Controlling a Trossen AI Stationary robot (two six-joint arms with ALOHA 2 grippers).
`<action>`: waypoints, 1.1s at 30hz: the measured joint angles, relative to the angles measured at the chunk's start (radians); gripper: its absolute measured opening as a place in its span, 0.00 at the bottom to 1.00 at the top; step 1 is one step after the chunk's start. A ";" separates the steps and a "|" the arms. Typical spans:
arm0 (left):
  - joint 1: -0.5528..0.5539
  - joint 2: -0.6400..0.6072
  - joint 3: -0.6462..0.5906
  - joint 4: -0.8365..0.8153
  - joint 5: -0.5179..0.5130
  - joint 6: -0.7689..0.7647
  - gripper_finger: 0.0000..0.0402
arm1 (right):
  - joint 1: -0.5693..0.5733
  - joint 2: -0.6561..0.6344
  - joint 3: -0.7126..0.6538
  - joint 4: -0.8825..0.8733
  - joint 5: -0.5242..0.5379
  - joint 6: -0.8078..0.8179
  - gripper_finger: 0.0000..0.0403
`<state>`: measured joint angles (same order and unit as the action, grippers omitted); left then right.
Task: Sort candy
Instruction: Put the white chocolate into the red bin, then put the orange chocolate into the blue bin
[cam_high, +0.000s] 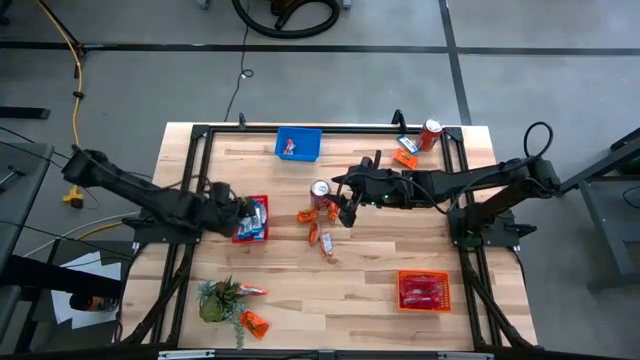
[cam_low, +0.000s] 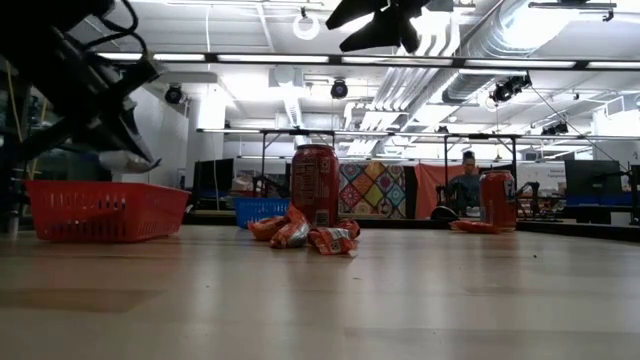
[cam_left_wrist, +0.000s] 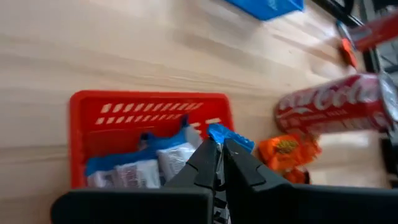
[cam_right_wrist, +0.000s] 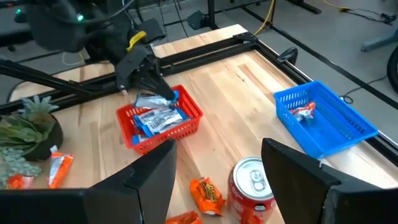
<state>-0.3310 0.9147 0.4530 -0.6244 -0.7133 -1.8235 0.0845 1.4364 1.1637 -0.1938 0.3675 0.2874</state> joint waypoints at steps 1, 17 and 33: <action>-0.013 0.018 0.000 -0.009 -0.012 -0.035 0.00 | 0.000 0.000 0.000 -0.005 0.001 0.000 0.57; -0.045 0.084 0.000 -0.008 0.016 -0.034 0.14 | 0.000 0.000 0.000 -0.027 0.004 0.000 0.57; -0.045 -0.182 0.000 0.158 -0.154 0.174 0.41 | 0.000 -0.002 0.000 0.027 -0.036 0.028 0.57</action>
<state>-0.3759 0.7325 0.4530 -0.4667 -0.8670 -1.6491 0.0845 1.4341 1.1637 -0.1665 0.3317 0.3157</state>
